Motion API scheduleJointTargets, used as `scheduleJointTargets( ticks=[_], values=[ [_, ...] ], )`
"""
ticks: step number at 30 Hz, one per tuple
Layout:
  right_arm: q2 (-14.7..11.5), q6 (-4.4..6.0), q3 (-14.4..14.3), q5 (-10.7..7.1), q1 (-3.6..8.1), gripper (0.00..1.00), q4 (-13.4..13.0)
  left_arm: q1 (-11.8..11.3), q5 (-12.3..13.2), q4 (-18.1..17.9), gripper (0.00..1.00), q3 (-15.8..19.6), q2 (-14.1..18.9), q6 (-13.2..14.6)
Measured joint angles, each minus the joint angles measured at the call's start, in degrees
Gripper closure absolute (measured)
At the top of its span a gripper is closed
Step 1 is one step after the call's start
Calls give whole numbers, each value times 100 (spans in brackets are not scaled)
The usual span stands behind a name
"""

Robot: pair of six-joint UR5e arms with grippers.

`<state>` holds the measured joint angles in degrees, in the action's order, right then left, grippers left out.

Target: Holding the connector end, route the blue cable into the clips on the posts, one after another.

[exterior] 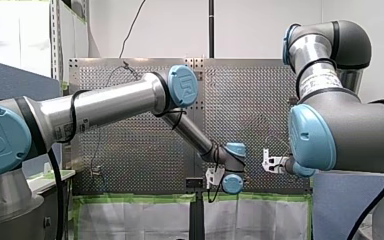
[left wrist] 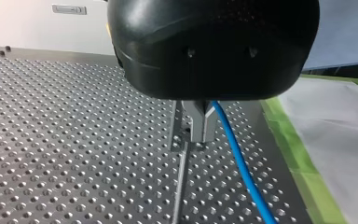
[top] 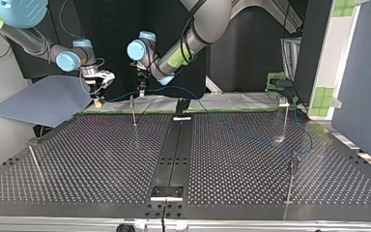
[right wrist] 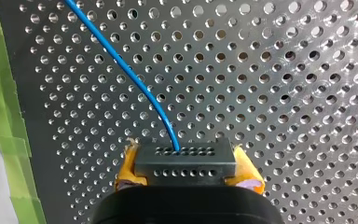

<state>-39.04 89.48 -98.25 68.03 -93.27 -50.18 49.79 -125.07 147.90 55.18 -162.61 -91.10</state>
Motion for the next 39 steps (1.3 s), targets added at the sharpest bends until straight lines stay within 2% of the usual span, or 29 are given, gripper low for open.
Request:
scheduleJointTargets(
  ticks=[10, 19, 27, 34, 39],
  values=[
    [4, -6, 2, -63, -68, 100, 17, 3, 154, 17, 100, -163, -42, -171],
    [4, -9, -1, -69, -105, 100, 65, -55, 195, 147, 100, -313, -283, -381],
    [8, 16, 0, -72, -104, 100, 61, -102, 313, -14, 100, -320, -298, -663],
    [13, 77, 1, -244, -86, 100, -24, -141, 380, -92, 100, -388, -296, -853],
    [20, 95, 1, -333, -91, 100, -42, -145, 395, -88, 100, -411, -293, -888]
  ],
)
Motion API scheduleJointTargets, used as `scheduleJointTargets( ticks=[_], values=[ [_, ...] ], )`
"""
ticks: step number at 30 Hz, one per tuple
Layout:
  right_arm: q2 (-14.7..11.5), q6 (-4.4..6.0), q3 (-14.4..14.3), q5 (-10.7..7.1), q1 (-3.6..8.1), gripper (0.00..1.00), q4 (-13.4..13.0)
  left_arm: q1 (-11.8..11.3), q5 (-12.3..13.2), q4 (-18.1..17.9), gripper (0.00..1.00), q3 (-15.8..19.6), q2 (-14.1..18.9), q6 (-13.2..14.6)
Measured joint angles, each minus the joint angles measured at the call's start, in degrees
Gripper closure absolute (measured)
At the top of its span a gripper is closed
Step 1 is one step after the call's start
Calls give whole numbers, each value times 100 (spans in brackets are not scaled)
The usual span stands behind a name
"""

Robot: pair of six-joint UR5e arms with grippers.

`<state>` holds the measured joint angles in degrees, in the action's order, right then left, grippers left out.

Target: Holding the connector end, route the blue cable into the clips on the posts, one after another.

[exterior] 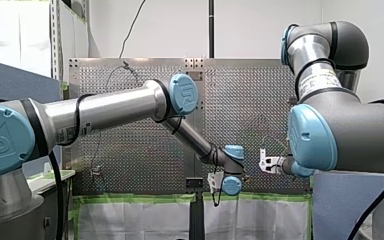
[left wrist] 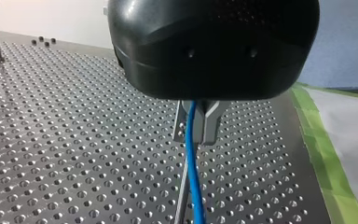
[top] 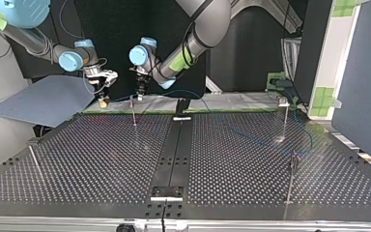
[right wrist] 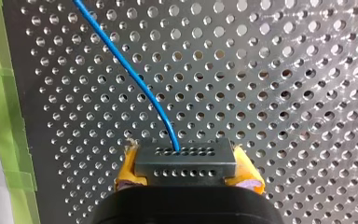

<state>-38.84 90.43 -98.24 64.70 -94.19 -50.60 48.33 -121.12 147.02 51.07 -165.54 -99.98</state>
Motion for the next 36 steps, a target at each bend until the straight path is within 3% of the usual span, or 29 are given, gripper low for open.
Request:
scheduleJointTargets(
  ticks=[13, 25, 36],
  values=[
    [23, 55, 14, -6, 34, 100, -65, -94, 113, -69, 100, -29, -4, -71],
    [253, 30, 113, -21, 43, 100, -125, -188, 218, 14, 100, -410, -154, -81],
    [273, 57, 170, -67, 50, 100, -137, -297, 234, 45, 100, -459, -201, -85]
  ],
)
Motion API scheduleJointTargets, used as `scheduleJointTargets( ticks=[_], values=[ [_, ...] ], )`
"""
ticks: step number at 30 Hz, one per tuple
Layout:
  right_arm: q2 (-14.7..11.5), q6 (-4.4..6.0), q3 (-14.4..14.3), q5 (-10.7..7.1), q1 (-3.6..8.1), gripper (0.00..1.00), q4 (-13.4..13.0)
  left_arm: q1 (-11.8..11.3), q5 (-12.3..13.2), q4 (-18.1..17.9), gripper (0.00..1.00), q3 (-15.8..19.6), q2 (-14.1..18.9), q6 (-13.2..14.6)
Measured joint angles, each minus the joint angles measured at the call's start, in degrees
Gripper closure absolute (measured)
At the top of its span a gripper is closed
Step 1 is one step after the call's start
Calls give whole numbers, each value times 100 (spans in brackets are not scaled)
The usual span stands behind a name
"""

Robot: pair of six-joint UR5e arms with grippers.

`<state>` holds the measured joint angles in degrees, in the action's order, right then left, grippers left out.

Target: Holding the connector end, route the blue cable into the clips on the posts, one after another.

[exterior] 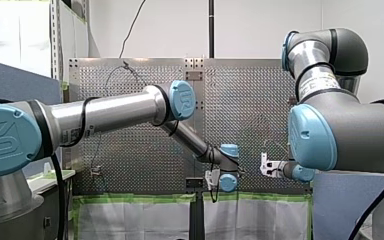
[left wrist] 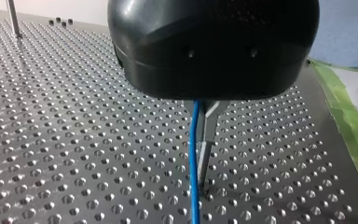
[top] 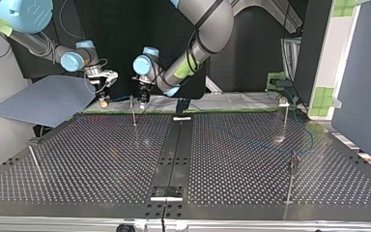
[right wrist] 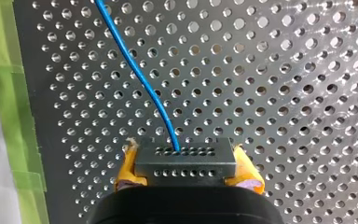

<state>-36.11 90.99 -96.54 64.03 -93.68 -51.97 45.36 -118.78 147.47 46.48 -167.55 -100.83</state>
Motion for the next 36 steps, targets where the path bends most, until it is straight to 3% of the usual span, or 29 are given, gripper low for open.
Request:
scheduleJointTargets(
  ticks=[16, 23, 31, 36],
  values=[
    [8, 78, 166, -6, 20, 100, 60, -187, 281, -145, 100, -75, -32, -50],
    [15, 92, 229, -6, 26, 100, 87, -260, 324, -53, 100, -333, -260, -88],
    [21, 128, 321, -12, 31, 100, 105, -335, 462, -92, 100, -427, -307, -155],
    [25, 133, 348, -18, 33, 100, 108, -392, 394, -115, 100, -428, -307, -163]
  ],
)
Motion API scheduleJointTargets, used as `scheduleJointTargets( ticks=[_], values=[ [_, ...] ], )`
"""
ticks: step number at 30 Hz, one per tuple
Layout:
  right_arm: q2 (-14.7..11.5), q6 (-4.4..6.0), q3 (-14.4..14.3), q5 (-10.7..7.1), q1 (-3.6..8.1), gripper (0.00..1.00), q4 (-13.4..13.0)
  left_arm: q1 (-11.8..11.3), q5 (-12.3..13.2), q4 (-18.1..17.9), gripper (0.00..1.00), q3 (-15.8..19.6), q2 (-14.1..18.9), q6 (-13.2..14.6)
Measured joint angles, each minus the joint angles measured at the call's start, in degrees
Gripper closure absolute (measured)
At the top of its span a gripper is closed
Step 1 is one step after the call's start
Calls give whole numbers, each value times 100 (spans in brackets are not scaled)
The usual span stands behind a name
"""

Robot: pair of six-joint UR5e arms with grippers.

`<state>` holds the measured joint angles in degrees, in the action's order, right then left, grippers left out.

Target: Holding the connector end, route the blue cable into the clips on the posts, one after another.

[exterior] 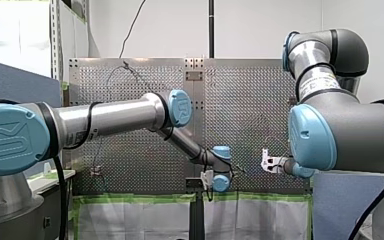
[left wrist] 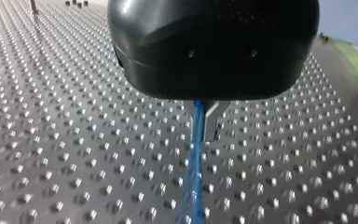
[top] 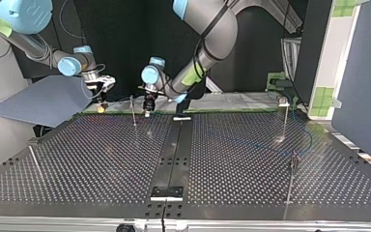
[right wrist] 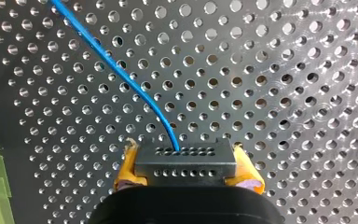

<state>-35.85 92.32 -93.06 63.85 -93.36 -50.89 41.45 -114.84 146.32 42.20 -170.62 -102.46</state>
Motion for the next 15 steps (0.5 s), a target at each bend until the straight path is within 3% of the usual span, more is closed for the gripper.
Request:
scheduleJointTargets(
  ticks=[15],
  values=[
    [18, 31, 146, -68, 0, 100, 94, -97, -36, -54, 100, -4, 9, 7]
  ],
)
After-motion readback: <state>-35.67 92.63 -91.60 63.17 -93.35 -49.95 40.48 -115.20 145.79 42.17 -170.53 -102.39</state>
